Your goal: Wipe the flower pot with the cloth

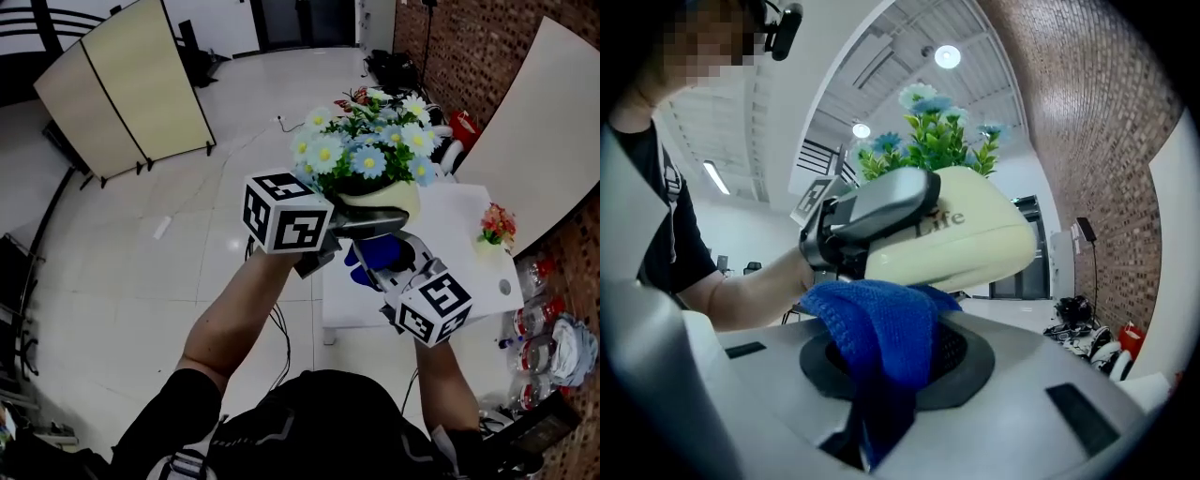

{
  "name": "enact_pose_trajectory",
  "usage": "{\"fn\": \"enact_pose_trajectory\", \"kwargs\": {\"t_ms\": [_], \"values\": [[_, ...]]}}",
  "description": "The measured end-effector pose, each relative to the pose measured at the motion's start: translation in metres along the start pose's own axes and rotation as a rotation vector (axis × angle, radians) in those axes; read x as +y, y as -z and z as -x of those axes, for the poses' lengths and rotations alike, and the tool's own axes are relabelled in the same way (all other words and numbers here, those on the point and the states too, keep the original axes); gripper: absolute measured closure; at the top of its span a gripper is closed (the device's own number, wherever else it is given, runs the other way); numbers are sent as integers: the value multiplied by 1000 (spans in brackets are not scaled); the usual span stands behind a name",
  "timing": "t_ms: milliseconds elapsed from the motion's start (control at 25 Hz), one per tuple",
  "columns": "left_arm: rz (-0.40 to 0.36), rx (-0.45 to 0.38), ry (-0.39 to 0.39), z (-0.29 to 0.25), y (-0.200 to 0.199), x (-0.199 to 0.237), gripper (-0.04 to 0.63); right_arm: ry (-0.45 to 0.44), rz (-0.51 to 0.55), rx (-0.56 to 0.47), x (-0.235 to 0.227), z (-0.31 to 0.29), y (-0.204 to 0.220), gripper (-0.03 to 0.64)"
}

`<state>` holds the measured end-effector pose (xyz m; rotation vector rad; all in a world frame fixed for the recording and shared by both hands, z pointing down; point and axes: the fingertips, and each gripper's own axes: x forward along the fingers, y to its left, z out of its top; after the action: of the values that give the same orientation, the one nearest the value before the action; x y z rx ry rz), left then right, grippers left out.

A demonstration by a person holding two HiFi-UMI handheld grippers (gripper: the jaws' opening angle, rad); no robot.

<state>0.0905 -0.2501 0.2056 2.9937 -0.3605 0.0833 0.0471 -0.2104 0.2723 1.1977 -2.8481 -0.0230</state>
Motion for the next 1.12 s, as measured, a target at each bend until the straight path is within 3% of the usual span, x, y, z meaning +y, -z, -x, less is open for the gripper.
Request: {"fn": "enact_pose_trajectory", "kwargs": {"t_ms": [240,440,720,880,1120], "values": [[53,-25,31,10,-6,-13,45,-17,-7,-3,4,-25,-2,535],[45,-39,51,14,-12,-21,45,-34,-1,-13,7,-24,-7,535],[48,-55,-71,45,3,29,44,-23,2,-86,8,19,-33,535],[2,-14,-114,66,18,45,44,21,30,-129,2,33,-57,535],[-87,18,-66,58,33,17,44,73,35,-144,-19,55,-57,535]]}}
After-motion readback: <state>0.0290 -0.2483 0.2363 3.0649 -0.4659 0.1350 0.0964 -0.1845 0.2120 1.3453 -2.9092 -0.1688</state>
